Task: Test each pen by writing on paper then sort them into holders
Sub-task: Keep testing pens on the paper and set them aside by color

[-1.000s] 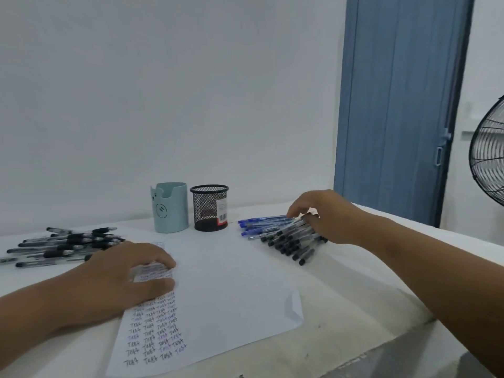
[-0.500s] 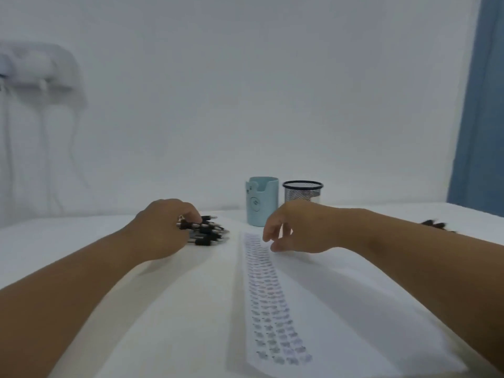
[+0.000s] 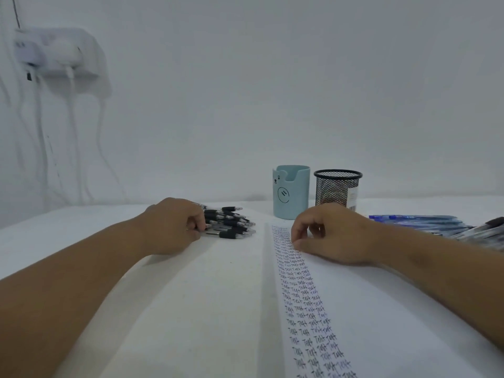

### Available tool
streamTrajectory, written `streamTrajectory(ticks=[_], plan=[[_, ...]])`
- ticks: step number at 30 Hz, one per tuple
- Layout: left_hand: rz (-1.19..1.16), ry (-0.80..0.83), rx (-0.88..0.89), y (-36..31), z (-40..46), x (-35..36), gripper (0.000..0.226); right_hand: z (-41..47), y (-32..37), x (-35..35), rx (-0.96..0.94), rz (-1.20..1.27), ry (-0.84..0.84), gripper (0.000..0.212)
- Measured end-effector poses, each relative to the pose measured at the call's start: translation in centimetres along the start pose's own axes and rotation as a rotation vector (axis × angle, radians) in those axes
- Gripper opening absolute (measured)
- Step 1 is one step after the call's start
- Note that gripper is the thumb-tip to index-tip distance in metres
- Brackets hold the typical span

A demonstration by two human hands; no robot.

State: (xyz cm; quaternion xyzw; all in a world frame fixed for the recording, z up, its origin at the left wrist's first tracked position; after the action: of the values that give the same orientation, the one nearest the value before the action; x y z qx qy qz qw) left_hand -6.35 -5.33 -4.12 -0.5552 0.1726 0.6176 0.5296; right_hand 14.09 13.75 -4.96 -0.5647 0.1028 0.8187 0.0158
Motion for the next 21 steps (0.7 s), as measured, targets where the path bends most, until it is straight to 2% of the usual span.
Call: streamTrajectory(ticks=[8, 12, 17, 19, 21], plan=[[0.076, -0.054, 0.022, -0.4, 0.0, 0.1, 0.024, -0.5, 0.2, 0.2, -0.024, -0.032, -0.023, 0.004], [0.109, -0.021, -0.007, -0.3, -0.2, 0.1, 0.013, -0.5, 0.2, 0.1, -0.025, -0.045, -0.028, 0.002], [0.149, -0.019, -0.045, 0.0, -0.6, -0.5, 0.013, -0.7, 0.1, 0.1, -0.024, -0.059, -0.016, 0.004], [0.031, -0.052, -0.028, -0.3, -0.8, -0.9, 0.016, -0.7, 0.1, 0.1, -0.021, -0.054, -0.014, 0.004], [-0.21, -0.13, 0.03, -1.1, -1.1, -1.7, 0.023, -0.7, 0.1, 0.0, -0.016, -0.057, -0.01, 0.004]])
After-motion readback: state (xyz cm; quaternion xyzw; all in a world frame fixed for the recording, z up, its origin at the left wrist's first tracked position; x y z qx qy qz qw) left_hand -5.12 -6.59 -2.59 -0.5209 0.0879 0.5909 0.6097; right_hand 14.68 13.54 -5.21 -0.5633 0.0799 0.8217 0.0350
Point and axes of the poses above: each hand's wrist, its own z-axis towards the middle knuckle, its own x-axis out of the palm, y = z × x, the point moved 6 cm from there along z, towards the middle knuckle, and after that the axes turned 12 degrees about -z, right-handed, at the moved point
